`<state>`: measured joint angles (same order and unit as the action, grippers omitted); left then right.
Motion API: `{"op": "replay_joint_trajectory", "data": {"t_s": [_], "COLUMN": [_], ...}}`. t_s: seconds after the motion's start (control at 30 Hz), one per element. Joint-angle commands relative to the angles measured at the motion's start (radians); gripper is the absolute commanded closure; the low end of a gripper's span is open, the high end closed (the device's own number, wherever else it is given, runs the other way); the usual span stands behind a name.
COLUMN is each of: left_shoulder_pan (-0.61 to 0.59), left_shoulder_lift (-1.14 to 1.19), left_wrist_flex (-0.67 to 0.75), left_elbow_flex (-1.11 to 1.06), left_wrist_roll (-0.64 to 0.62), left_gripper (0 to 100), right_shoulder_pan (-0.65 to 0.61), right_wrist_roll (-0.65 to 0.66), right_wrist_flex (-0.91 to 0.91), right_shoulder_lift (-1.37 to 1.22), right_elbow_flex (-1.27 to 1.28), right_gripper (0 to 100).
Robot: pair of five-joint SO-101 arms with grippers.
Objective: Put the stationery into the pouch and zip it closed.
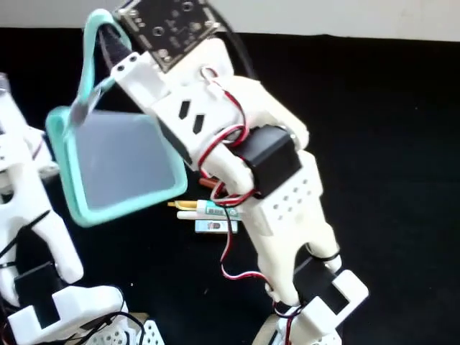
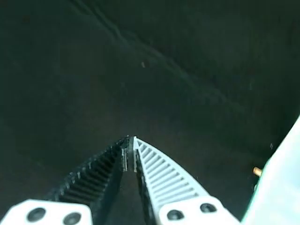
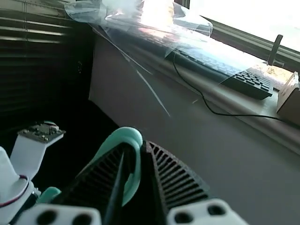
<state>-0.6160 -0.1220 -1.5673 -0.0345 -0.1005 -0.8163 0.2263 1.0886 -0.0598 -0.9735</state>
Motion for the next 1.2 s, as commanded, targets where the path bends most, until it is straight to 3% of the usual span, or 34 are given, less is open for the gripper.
{"op": "replay_joint_trajectory", "data": {"t_s": [0.0,0.2,0.47,0.63,0.87,1.17], "left_shoulder_pan": [-0.01,0.015,0.294,0.421,0.406,0.162], "left_shoulder_lift": [-0.01,-0.004,-0.008,-0.008,-0.008,-0.008], "left_wrist_flex": [0.003,-0.037,-0.041,-0.043,-0.043,-0.029], "left_elbow_flex": [0.064,0.016,-0.166,-0.251,-0.288,-0.151], "left_wrist_roll": [0.006,0.008,0.009,0.11,0.216,0.215], "left_gripper": [99,99,99,99,99,99], "right_shoulder_pan": [0.079,0.154,0.15,0.15,0.15,0.074], "right_wrist_roll": [0.012,0.012,0.014,0.014,0.014,0.008], "right_wrist_flex": [0.015,-0.018,-0.071,-0.071,-0.071,-0.025], "right_shoulder_lift": [0.024,0.039,0.033,0.031,0.035,0.035], "right_elbow_flex": [-0.038,-0.211,-0.282,-0.28,-0.206,-0.188], "right_gripper": [99.2,99.2,99.2,99.2,99.2,99.2]}}
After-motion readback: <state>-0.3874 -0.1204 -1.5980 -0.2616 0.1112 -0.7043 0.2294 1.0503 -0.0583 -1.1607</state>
